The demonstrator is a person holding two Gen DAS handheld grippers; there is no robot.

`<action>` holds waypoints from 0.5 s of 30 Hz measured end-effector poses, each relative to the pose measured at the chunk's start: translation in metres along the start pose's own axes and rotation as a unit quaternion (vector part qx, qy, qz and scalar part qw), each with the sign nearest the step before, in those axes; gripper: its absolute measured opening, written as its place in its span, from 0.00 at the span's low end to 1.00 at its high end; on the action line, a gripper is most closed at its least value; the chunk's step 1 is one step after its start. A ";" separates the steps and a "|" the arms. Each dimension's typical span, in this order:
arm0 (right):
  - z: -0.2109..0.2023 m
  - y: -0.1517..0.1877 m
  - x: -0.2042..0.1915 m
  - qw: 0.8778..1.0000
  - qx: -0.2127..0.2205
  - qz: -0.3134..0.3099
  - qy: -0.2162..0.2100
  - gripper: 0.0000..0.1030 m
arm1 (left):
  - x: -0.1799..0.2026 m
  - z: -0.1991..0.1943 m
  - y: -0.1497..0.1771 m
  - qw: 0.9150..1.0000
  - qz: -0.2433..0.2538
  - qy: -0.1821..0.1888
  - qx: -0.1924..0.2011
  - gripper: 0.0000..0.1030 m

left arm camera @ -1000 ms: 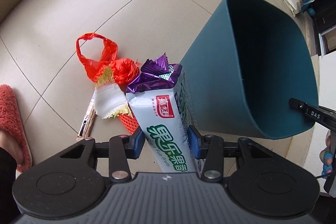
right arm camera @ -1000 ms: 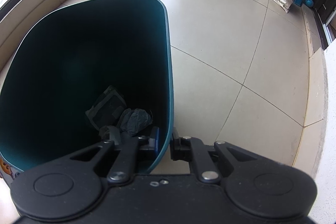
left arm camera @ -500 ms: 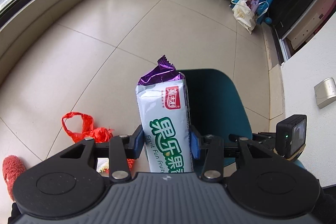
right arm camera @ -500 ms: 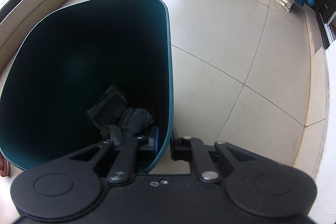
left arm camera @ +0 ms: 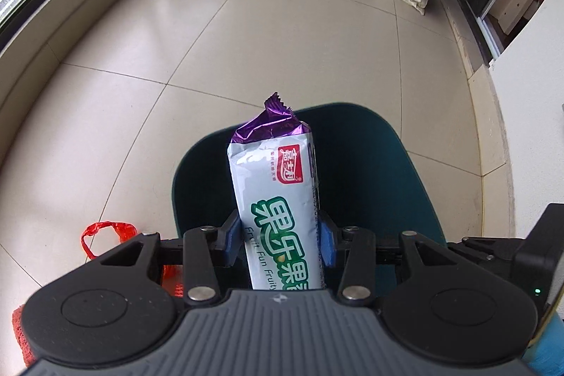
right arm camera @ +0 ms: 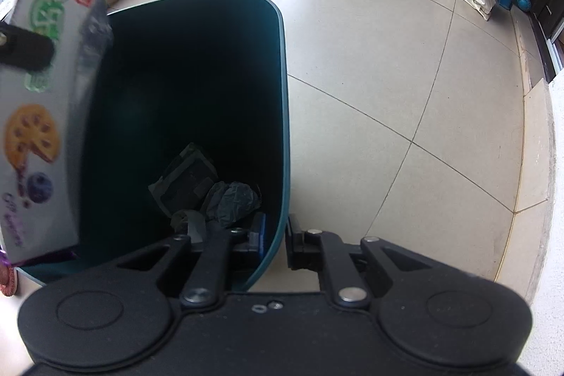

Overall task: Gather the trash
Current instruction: 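Carry the biscuit pack with the left tool into the bin and release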

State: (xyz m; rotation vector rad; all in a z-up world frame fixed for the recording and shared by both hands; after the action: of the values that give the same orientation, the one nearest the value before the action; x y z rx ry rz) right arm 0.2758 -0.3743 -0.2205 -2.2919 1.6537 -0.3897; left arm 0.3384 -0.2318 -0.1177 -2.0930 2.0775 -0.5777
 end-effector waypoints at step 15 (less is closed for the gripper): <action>0.001 -0.001 -0.004 1.000 -0.001 -0.004 0.003 0.10 | 0.002 0.121 0.044 0.992 0.030 -0.078 -0.089 0.41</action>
State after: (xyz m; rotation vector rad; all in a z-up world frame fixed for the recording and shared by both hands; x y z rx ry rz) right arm 0.2759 -0.3706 -0.2217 -2.3021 1.6478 -0.3967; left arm 0.3412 -0.2557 -0.2445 -2.0814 2.1645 -0.2184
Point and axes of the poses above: each gripper's, at about its wrist camera, not at the fingertips, and z roughly the way its jaws point, x to its right, y to its underside, the point moved 10 cm from there along z, roughly the way its jaws point, and after that the axes turned 14 degrees about -z, right-handed, at the moved point
